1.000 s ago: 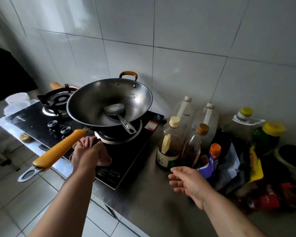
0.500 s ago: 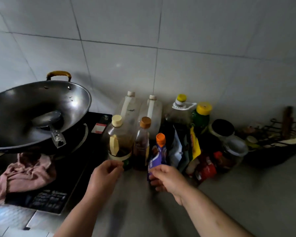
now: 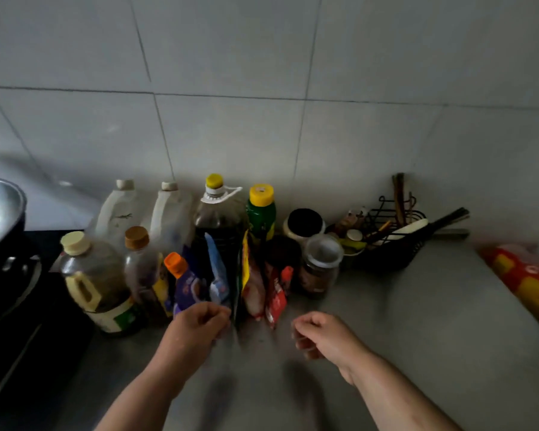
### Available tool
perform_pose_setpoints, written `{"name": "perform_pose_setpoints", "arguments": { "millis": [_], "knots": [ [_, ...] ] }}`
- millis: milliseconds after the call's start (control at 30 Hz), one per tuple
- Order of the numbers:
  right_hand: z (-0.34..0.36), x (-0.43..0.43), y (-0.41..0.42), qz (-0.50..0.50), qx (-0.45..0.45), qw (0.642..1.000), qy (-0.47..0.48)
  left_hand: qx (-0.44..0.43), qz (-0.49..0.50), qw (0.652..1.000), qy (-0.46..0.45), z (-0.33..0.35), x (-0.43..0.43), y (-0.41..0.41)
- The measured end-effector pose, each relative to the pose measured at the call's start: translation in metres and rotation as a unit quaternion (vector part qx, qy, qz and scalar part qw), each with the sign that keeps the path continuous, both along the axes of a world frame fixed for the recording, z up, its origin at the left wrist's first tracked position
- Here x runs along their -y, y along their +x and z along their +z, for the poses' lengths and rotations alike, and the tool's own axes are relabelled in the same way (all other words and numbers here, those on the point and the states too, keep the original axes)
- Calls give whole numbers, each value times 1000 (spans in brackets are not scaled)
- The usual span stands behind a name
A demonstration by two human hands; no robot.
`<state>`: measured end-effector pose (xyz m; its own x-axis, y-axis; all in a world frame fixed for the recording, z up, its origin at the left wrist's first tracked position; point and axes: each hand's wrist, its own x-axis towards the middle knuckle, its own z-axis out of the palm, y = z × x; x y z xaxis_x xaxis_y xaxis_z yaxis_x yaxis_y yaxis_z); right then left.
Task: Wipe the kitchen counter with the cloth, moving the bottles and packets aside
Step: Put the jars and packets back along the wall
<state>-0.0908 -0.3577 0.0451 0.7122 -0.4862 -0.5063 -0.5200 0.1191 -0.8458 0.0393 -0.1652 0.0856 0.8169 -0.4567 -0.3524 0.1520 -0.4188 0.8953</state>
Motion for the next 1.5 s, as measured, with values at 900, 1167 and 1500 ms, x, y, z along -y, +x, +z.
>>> {"name": "perform_pose_setpoints", "arguments": {
  "millis": [900,1167,1500],
  "knots": [
    [-4,141,48,-40,27,999,-12,-16,-131,981,143,6,122,-42],
    [-19,112,35,-23,30,999,14,12,-159,976,146,0,116,-28],
    [-36,117,40,-29,-5,1000,-4,-14,-157,975,155,-3,107,-22]
  ]
}}
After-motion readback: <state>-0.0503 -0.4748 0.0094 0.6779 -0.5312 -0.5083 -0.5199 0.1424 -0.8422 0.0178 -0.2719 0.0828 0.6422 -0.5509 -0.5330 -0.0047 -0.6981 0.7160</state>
